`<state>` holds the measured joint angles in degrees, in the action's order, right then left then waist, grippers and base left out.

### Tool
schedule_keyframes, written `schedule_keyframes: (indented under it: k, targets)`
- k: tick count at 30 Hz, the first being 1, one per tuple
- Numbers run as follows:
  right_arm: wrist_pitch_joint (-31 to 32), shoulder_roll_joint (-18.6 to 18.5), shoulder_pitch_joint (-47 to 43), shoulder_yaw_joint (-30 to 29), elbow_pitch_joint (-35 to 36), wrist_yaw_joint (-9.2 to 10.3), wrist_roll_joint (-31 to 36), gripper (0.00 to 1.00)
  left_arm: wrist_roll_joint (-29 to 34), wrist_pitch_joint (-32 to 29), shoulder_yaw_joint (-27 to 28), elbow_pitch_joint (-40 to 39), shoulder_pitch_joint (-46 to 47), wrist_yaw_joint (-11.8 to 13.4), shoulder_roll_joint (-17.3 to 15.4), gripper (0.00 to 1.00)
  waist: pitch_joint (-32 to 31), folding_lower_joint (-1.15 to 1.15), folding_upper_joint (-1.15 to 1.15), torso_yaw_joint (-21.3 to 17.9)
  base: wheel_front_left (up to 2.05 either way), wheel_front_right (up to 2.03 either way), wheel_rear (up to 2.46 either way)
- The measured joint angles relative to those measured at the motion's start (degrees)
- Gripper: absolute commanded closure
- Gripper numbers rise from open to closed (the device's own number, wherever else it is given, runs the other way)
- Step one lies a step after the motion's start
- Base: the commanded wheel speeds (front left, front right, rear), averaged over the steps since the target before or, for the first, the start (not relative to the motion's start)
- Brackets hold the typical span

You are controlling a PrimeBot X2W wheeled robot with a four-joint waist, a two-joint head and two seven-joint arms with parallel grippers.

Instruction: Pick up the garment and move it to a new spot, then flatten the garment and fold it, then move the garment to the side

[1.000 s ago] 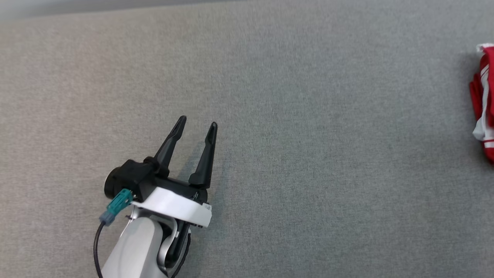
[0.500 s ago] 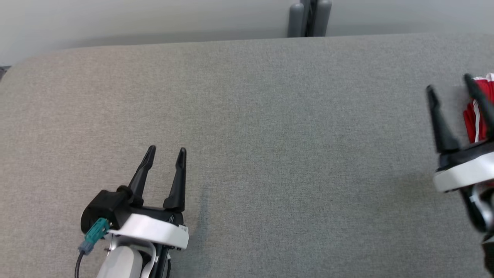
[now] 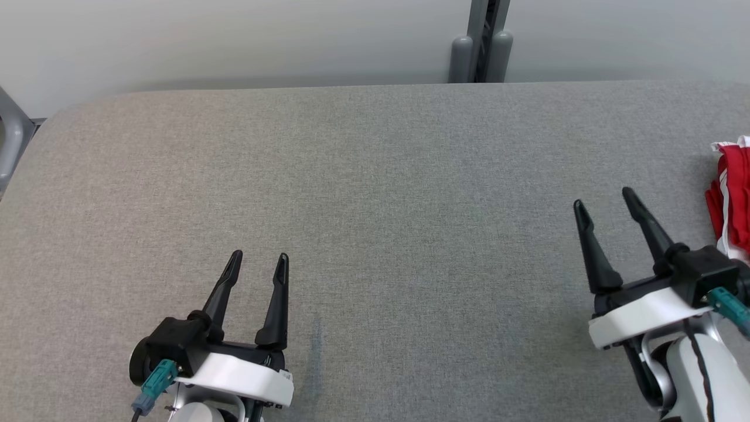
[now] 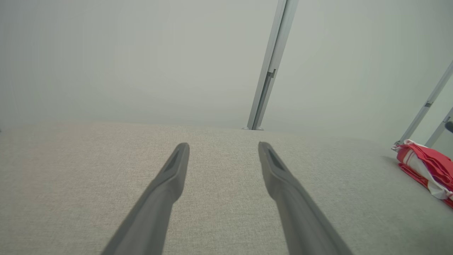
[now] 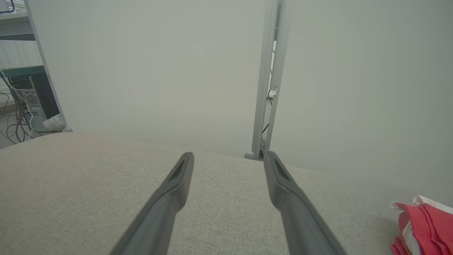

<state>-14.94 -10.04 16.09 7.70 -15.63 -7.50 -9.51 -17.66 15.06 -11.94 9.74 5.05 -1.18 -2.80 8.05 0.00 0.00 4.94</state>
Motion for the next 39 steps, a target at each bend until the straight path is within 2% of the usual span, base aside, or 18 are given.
schedule_keyframes:
  k: [5,24,39]
  targets:
    - [0.0,1.1,-1.7,0.3,0.5,0.0,0.6,0.0,0.0,0.0,-0.1,-0.5,0.0,0.2,0.0,0.0,-0.4,0.0,0.0,0.4,0.0,0.0,0.0]
    - [0.0,1.6,-2.5,0.8,0.5,0.0,0.5,0.0,-0.4,0.0,-0.3,-1.3,-0.2,1.3,0.0,0.0,-0.5,0.0,0.0,2.0,0.0,0.0,0.0]
    - [0.0,1.6,-2.5,1.1,0.5,0.0,0.4,0.0,0.9,0.0,0.7,-2.1,-0.1,3.6,0.0,0.0,-0.2,0.0,0.0,2.4,0.0,0.0,0.0]
